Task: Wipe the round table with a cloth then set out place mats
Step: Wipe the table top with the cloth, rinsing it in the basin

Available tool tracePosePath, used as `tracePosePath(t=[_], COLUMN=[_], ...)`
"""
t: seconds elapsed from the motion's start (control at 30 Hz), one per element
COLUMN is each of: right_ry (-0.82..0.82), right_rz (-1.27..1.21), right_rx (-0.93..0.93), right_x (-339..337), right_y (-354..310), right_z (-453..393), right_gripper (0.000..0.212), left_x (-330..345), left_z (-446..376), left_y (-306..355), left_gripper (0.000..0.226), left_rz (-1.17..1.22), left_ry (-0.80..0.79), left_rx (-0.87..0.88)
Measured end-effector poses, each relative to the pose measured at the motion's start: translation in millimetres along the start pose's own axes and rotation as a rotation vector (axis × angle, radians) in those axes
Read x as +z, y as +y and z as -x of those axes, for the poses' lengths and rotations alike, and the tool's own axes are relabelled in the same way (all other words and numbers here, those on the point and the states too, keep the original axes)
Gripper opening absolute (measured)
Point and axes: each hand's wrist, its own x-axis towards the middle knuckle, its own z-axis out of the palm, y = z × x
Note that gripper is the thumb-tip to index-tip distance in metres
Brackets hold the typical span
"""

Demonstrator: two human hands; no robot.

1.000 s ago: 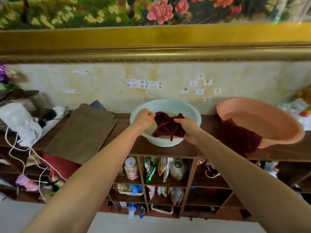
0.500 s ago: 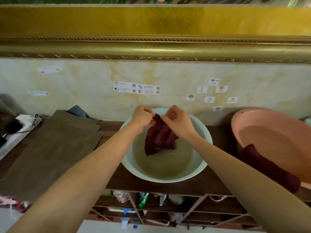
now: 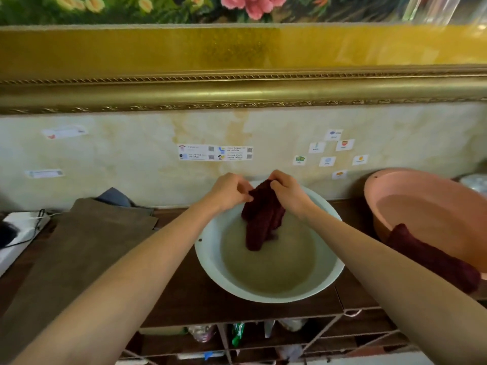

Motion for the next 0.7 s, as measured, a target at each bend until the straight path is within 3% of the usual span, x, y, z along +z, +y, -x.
tracePosePath(t=[0.13, 0.3, 0.4, 0.57, 0.7], right_ry=[0.064, 0.020, 0.054, 0.154, 0.247], right_rz=[-0.165, -0.127, -0.196, -0.259, -0.206], right_rx=[-0.005, -0.048, -0.069, -0.104, -0.177], right_x=[-13.5, -37.6, -47.3, -69.6, -82.9], right_y=[-17.8, -29.4, -30.4, -42.6, -54.1], right_z=[-3.0, 4.1, 6.3, -0.4, -0.5], right_gripper=[0.028, 0.019, 0.020, 0.022, 0.020], left_x=[7.7, 20.6, 23.5, 35.2, 22.5], left_z=[2.5, 8.2, 5.2, 11.6, 11.3], left_y=[-14.4, 1.7, 19.2, 12.7, 31.4], left_gripper=[0.007, 0.039, 0.012, 0.015, 0.008], left_rz=[-0.038, 0.508, 0.378, 0.198, 0.234], left_ry=[-0.151, -0.155, -0.100, -0.167, 0.019], left_rx=[0.090, 0.149, 0.203, 0.024, 0.037])
